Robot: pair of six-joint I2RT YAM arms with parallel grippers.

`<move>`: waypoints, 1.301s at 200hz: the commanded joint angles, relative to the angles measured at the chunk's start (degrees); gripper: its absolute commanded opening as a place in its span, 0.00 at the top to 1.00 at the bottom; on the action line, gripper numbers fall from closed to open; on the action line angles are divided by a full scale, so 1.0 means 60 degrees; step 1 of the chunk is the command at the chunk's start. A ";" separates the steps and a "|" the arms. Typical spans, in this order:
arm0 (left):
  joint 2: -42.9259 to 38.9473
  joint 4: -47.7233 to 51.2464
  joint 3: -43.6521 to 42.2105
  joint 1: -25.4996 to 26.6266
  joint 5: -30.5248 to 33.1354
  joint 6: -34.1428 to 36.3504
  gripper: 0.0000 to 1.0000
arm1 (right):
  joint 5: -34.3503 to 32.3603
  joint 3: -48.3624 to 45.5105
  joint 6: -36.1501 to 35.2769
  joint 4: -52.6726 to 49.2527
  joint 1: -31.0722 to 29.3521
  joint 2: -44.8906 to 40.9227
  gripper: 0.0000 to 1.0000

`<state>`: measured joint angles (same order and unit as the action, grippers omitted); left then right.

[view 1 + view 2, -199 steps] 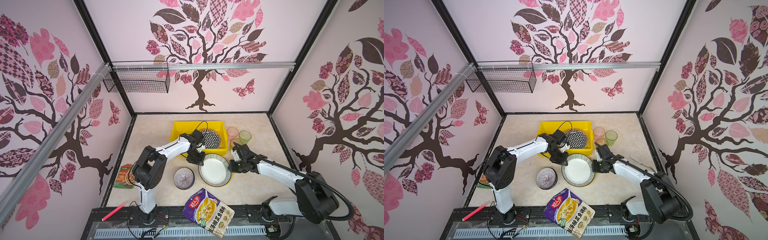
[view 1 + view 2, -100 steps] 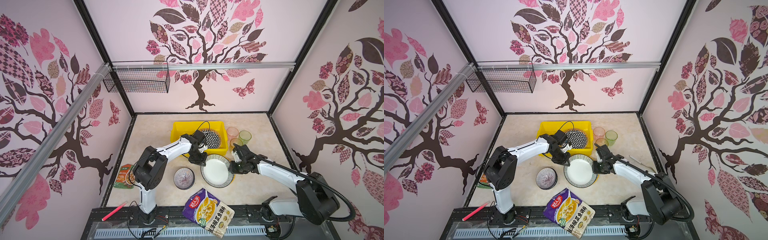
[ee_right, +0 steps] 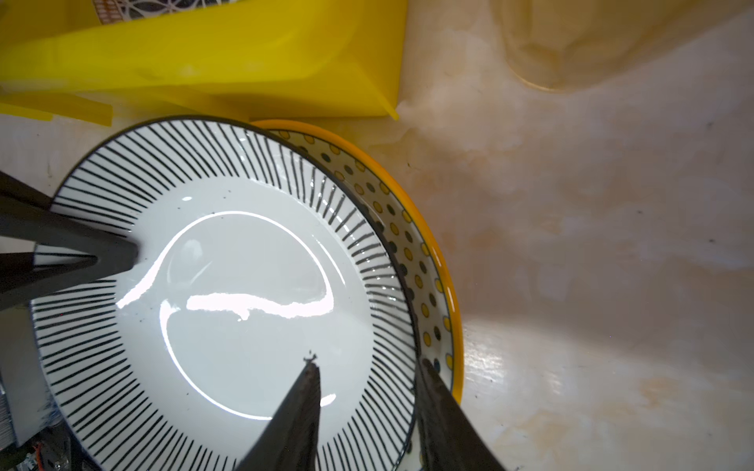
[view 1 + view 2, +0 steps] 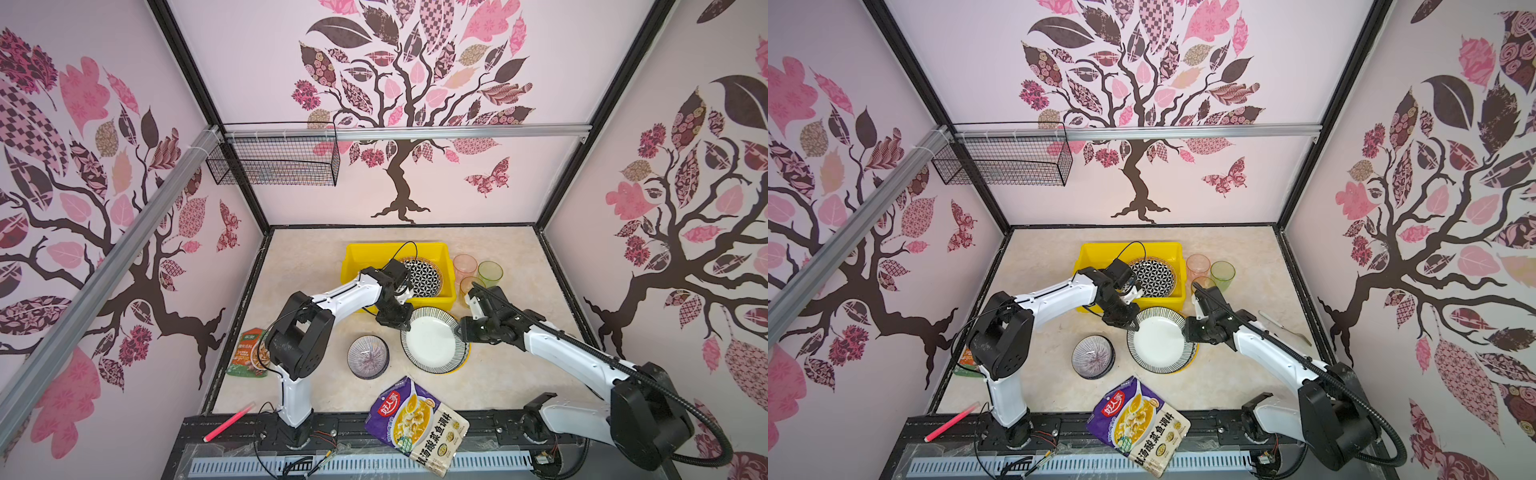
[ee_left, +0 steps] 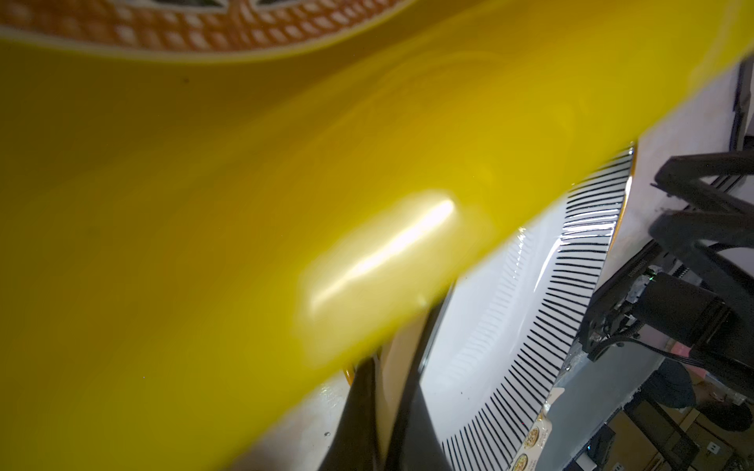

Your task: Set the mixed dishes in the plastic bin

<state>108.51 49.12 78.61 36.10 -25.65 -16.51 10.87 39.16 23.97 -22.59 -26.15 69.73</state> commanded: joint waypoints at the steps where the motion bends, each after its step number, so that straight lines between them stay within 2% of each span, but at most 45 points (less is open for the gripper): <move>1: -0.0472 -0.0146 -0.0185 -0.0152 -0.0266 -0.0009 1.00 | -0.0165 0.0402 -0.0098 -0.0176 -0.0019 -0.0413 0.58; 107: -0.1147 0.0436 0.0140 -0.0245 -0.0559 0.0480 1.00 | -0.1004 0.0417 -0.0091 -0.0293 -0.0009 -0.1296 0.53; 192: -0.1568 0.0479 0.0592 -0.0638 -0.0771 0.0445 1.00 | -0.1316 0.0439 -0.0069 -0.0207 -0.0019 -0.1310 0.46; 260: -0.1671 0.0405 0.1322 -0.0845 -0.0780 0.0394 1.00 | -0.1329 0.0560 -0.0199 -0.0073 -0.0011 -0.1150 0.44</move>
<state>101.71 54.48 81.71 31.55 -25.98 -13.82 3.79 40.18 23.81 -22.96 -26.15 63.16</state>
